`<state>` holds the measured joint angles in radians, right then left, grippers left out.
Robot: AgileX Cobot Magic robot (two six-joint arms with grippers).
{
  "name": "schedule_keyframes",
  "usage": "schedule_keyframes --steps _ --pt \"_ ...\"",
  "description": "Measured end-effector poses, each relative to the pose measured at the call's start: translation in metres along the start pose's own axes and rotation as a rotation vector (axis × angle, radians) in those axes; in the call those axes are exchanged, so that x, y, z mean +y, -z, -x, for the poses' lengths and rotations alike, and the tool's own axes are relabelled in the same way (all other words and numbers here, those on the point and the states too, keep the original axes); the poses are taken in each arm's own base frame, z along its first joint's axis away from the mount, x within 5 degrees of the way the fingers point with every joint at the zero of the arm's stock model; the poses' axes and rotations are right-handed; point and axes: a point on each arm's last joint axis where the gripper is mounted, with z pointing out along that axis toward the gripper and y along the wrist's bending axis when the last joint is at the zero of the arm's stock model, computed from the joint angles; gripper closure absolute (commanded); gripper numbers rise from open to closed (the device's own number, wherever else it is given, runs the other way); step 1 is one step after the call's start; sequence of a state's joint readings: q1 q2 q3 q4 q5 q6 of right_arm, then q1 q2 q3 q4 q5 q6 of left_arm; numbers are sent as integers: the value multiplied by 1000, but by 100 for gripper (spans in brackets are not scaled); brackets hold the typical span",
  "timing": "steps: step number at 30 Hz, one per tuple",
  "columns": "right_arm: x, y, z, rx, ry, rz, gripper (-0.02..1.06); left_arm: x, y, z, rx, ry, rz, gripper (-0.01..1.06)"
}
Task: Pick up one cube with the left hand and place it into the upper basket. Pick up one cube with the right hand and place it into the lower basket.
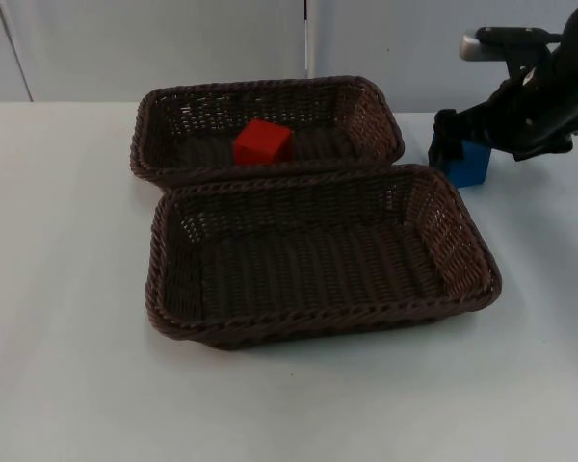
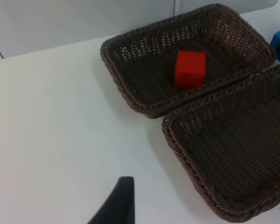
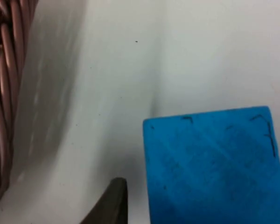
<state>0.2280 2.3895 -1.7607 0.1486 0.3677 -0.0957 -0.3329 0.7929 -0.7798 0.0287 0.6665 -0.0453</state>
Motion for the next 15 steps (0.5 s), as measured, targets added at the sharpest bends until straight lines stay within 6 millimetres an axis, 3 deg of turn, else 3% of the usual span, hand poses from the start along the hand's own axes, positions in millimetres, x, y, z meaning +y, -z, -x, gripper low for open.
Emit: schedule_keyframes --steps 2,5,6,12,15 --pt "1 0 0 -1 -25 10 11 0 0 0 0 0 0 6" --pt "2 0 0 -2 -55 21 42 0 0 0 0 0 0 6" --pt "2 0 0 -2 -66 25 42 0 0 0 0 0 0 6" --pt "4 0 1 -10 -81 32 103 0 0 0 0 0 0 6" --pt "4 1 1 -8 -81 33 105 0 0 0 0 0 0 6"
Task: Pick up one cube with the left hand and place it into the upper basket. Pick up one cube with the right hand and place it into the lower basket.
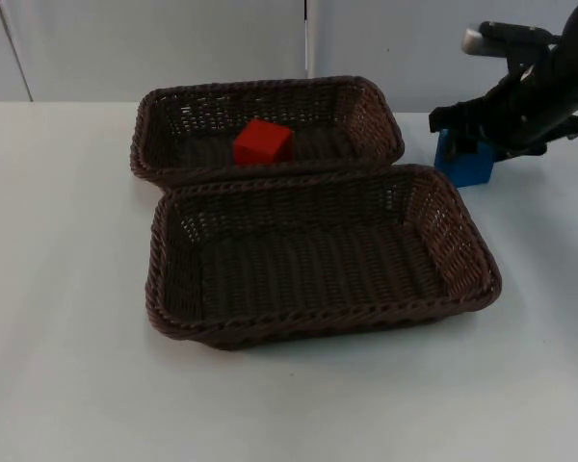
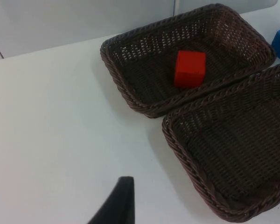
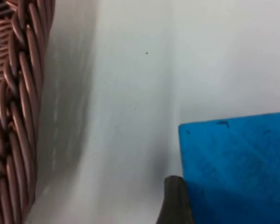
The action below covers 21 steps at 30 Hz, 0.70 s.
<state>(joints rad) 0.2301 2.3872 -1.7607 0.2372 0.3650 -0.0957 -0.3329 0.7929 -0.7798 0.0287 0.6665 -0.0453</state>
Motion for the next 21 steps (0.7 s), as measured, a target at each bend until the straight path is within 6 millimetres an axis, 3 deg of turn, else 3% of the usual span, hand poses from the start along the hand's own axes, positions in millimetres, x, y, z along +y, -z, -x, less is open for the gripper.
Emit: schedule_keyframes --steps 7,11,12,17,21 --pt "3 25 14 3 52 -8 105 0 0 0 0 0 0 6" --pt "10 70 37 -22 90 -7 105 0 0 0 2 0 0 6" --pt "10 70 37 -22 90 -7 105 0 0 0 2 0 0 6" --pt "14 114 50 -3 129 -16 105 0 0 0 2 0 0 6" --pt "17 136 54 10 145 -21 105 0 0 0 2 0 0 6"
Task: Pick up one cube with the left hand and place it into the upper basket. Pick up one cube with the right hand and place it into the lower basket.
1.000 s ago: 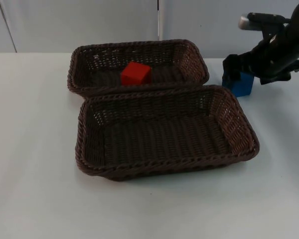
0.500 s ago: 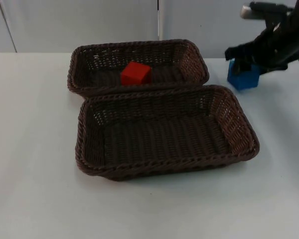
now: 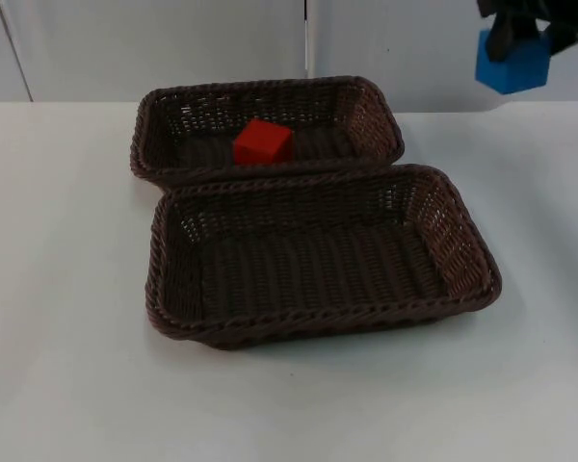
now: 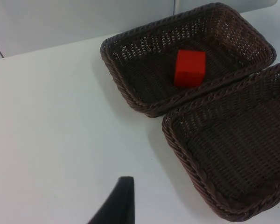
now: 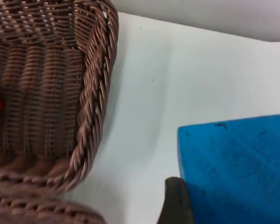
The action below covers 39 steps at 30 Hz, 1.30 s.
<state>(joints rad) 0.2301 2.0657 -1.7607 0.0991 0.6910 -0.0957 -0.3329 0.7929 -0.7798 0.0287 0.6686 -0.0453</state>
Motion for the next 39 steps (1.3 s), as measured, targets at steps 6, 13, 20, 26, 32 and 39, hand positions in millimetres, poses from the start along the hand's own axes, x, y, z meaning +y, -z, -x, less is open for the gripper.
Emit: schedule_keyframes --steps 6,13,20,26,32,39 --pt "1 27 3 27 14 -2 105 0 0 0 0 0 0 6" --pt "3 44 1 74 19 1 105 0 0 0 0 0 0 6" --pt "4 50 -4 137 21 8 105 0 0 0 0 0 0 6" --pt "19 52 -6 167 73 26 105 0 0 0 0 0 0 6" --pt "67 52 -9 164 186 90 105 0 0 0 0 0 0 6" --pt "115 55 -15 154 279 152 105 0 0 0 0 0 0 6"
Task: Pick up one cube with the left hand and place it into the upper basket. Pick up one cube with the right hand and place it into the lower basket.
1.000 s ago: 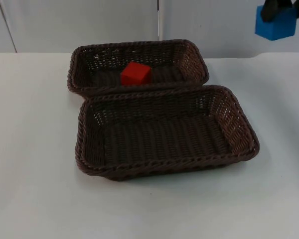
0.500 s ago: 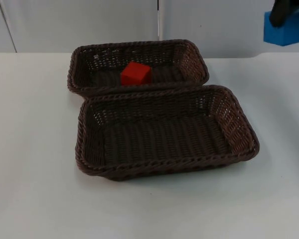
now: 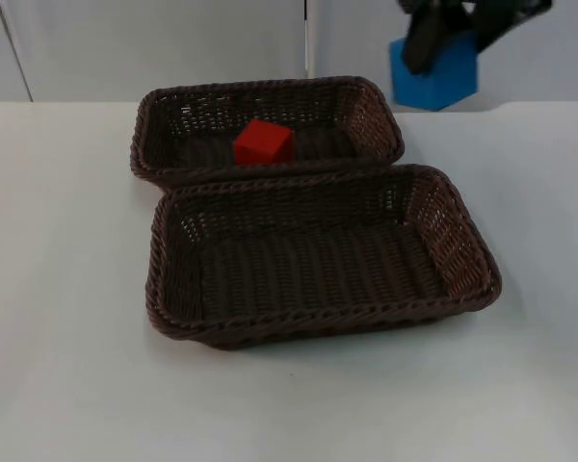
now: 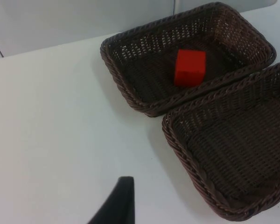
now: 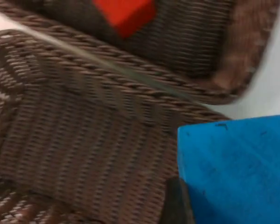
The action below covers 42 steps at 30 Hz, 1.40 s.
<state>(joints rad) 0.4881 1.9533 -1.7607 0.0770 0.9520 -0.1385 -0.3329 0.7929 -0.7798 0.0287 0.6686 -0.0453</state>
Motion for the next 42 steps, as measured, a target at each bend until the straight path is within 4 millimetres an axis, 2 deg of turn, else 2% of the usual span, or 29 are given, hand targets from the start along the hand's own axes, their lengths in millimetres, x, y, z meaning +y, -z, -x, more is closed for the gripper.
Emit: schedule_keyframes --steps 3,4,8,13,19,28,42 --pt "30 -1 2 -2 72 35 105 0 0 0 0 0 0 6" --pt "30 -1 2 -2 72 35 105 0 0 0 0 0 0 6" --pt "58 -5 1 -29 134 63 105 0 0 0 0 0 0 6" --pt "73 -23 -10 -49 163 75 105 0 0 0 0 0 0 6" --pt "73 -49 -30 -80 155 70 105 0 0 0 0 0 0 6" --pt "71 -73 -53 -151 140 58 105 0 0 0 0 0 0 6" --pt "69 -87 -68 -254 125 38 105 0 0 0 0 0 0 6"
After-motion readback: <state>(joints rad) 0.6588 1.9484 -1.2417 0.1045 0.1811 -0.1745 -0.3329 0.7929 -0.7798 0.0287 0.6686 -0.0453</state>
